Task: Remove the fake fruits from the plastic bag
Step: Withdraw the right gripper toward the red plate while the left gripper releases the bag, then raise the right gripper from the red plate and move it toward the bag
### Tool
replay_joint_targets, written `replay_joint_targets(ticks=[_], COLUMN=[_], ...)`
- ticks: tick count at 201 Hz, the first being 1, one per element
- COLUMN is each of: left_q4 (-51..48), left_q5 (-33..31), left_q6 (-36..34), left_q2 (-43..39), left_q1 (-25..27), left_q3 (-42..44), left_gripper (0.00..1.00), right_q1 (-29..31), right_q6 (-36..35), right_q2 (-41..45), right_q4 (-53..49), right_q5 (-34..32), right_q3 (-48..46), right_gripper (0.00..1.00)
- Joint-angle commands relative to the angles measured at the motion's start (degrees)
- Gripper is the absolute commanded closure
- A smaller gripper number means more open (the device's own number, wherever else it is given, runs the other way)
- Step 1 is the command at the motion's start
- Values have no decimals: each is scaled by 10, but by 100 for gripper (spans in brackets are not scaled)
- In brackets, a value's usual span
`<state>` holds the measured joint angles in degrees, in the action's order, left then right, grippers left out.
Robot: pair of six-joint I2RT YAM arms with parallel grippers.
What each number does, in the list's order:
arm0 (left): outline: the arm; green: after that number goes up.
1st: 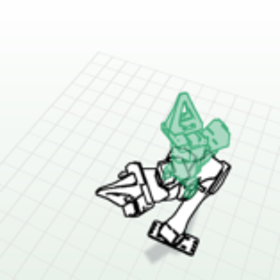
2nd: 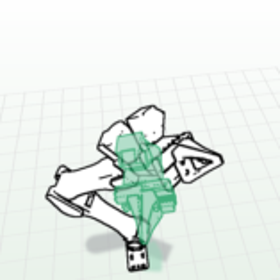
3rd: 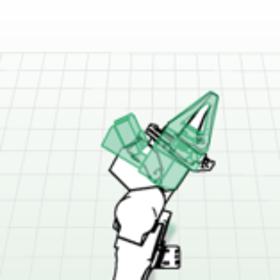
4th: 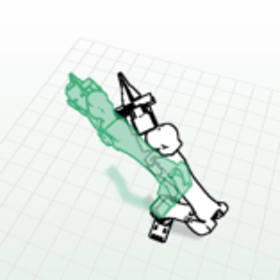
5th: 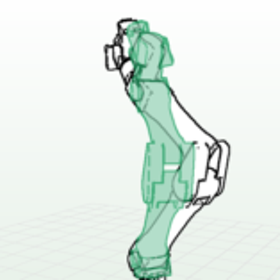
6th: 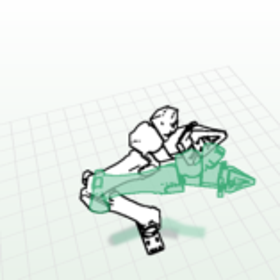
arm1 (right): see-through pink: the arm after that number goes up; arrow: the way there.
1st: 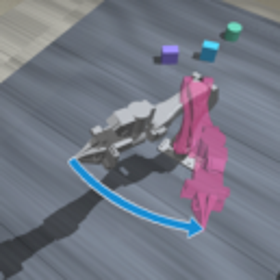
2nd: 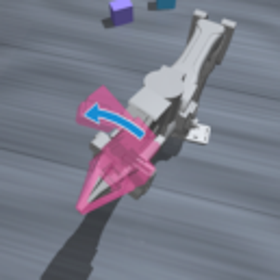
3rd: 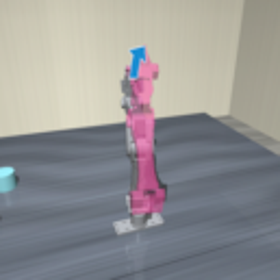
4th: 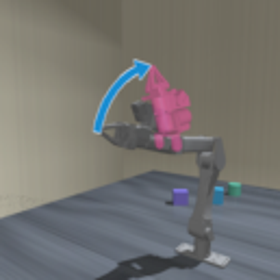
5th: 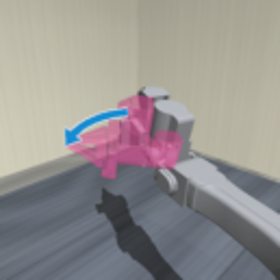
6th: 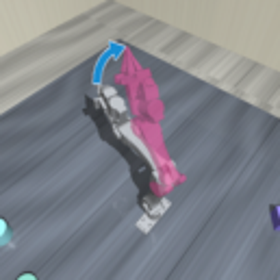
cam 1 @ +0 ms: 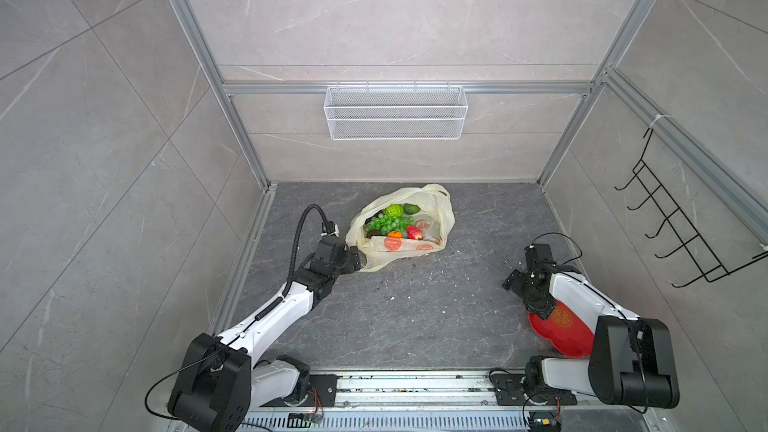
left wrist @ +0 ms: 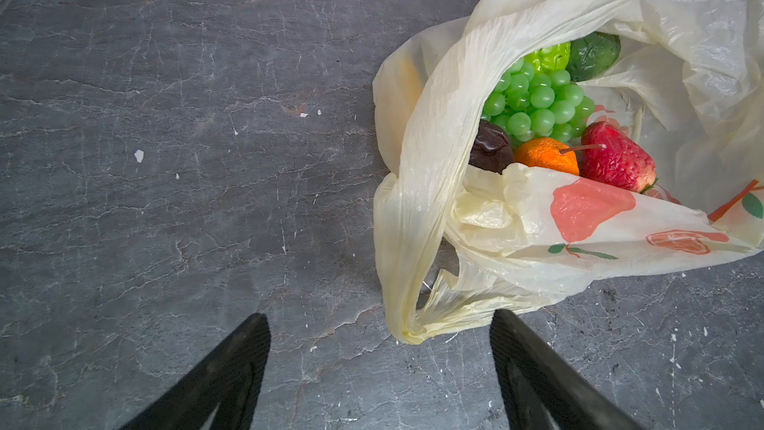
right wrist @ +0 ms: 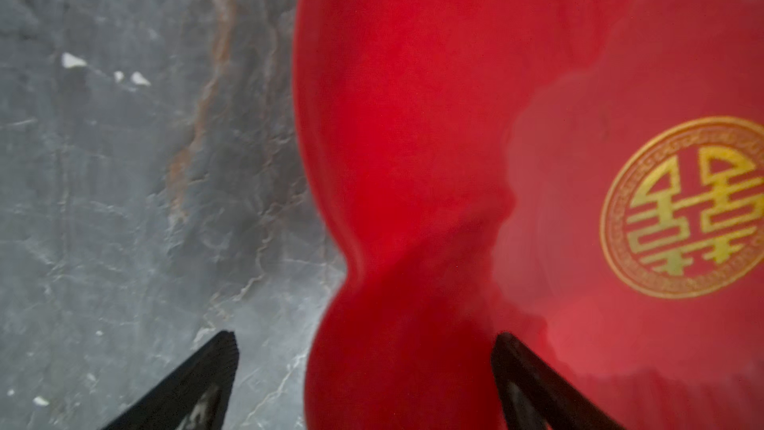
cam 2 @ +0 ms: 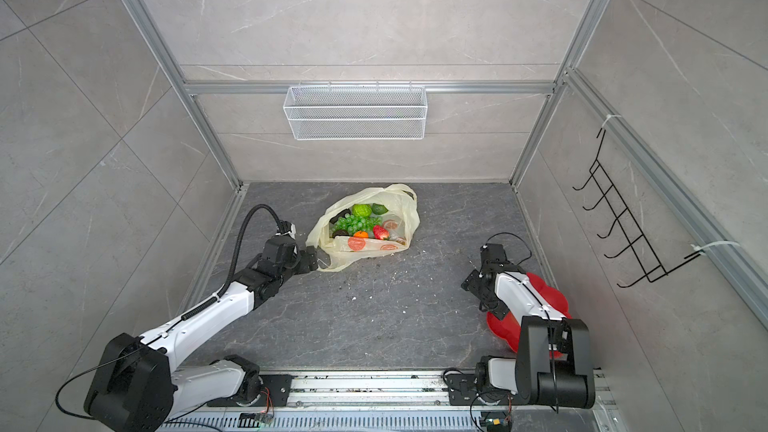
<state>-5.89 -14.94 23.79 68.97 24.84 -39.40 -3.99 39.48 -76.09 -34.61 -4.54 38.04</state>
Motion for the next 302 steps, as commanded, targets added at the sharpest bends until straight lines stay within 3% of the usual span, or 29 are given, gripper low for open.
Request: replay_joint_targets(ticks=[1, 25, 81, 138, 173, 205, 247, 261, 302], left_q4=[22, 25, 28, 36, 38, 38, 44, 45, 44], left_q5=[-16, -22, -42, -74, -82, -87, -84, -83, -81], left_q6=[-14, -15, -17, -13, -14, -16, -16, -15, -16], left_q2=[-3, 0, 5, 5, 5, 7, 10, 12, 18], left_q1=[0, 0, 0, -1, 0, -1, -1, 0, -1], left_q3=[3, 4, 7, 17, 19, 19, 21, 20, 19], left_gripper=[13, 13, 14, 14, 14, 14, 14, 14, 14], right_q1=[30, 87, 297, 512, 578, 589, 562, 526, 363], right_q6=[12, 36, 124, 167, 159, 136, 59, 35, -26], right_q2=[1, 5, -63, -177, -230, -231, -177, -130, -35], right_q4=[6, -6, 17, -9, -13, -32, -164, -154, -103], right_q5=[39, 38, 25, -38, -37, -50, -232, -239, -181], right_q3=[-9, 6, 46, 195, 272, 305, 327, 295, 207], right_gripper=[3, 3, 4, 4, 4, 4, 1, 1, 0])
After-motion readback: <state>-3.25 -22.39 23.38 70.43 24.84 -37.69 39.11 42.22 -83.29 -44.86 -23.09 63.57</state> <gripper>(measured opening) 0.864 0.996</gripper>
